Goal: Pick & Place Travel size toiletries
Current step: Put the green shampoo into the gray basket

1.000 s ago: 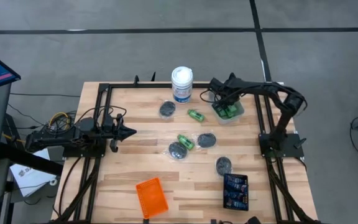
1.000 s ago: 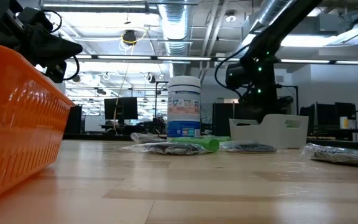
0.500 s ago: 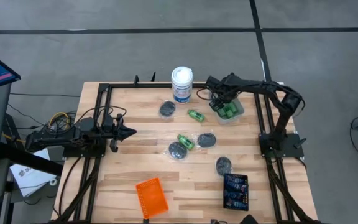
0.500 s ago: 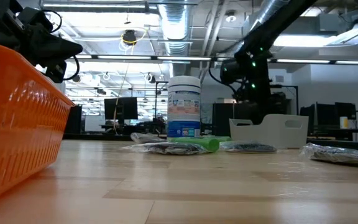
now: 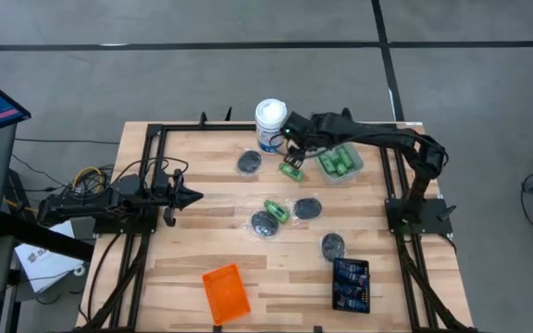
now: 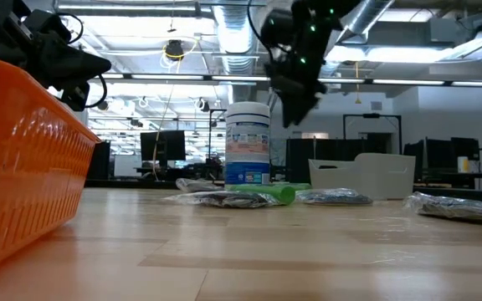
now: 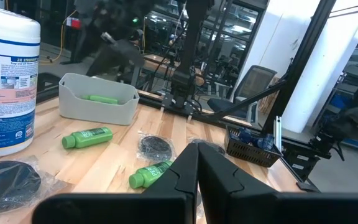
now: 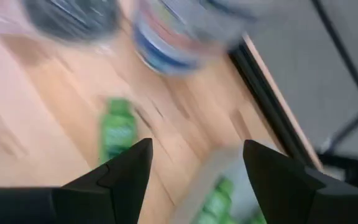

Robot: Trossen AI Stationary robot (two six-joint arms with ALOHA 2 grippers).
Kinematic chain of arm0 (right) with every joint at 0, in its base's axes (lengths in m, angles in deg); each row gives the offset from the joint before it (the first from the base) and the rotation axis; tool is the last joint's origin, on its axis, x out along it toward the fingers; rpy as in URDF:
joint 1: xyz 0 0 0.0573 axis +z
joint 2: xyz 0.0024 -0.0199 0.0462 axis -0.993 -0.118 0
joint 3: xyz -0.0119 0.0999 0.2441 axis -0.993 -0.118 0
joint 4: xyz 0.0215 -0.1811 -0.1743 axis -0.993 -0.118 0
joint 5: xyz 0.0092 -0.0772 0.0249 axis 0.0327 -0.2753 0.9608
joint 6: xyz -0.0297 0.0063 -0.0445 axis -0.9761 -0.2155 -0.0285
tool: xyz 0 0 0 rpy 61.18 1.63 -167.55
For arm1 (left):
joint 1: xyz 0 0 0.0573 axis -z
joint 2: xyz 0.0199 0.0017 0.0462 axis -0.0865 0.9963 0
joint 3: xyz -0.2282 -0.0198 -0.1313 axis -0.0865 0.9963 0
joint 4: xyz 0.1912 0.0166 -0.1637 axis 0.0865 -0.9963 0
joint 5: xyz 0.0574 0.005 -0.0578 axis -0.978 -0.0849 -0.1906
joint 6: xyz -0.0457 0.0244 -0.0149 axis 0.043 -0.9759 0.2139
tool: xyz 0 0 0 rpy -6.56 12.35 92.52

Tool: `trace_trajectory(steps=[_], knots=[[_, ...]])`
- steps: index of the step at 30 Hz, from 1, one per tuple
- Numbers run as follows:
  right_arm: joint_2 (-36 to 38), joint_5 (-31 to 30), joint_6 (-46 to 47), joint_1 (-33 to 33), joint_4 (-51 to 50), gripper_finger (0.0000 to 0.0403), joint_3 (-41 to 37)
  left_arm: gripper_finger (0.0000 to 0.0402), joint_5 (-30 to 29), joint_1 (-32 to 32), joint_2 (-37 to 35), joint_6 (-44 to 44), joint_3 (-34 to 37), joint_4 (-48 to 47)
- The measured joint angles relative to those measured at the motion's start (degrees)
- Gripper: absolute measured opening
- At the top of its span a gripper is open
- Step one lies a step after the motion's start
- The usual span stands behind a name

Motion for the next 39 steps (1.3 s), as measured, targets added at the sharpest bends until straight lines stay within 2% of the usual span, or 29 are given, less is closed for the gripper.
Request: trace_trajectory(steps=[3,10,17,25,35,39], knots=[[0.0,0.6,-2.6,2.0,2.6,0.0244,0.1,0.0001,0.0,0.0,0.0,0.0,0.0,0.0],[-1.5,6.1,-3.2,2.0,5.9,0.0244,-0.9,0.0001,0.0,0.0,0.0,0.0,0.0,0.0],[-8.4,10.3,-4.6,1.7,9.4,0.0244,-0.3,0.0001,0.1,0.0,0.0,0.0,0.0,0.1],[-16.4,11.8,-5.6,1.0,6.0,0.0244,-0.4,0.0001,0.3,0.0,0.0,0.0,0.0,0.3],[-20.2,16.5,-5.4,-0.2,4.8,0.0243,0.0,0.0001,0.3,0.0,0.0,0.0,0.0,0.3],[-20.3,18.0,-5.4,-0.2,4.9,0.0220,-0.1,0.0001,0.3,0.0,0.0,0.0,0.0,0.3]])
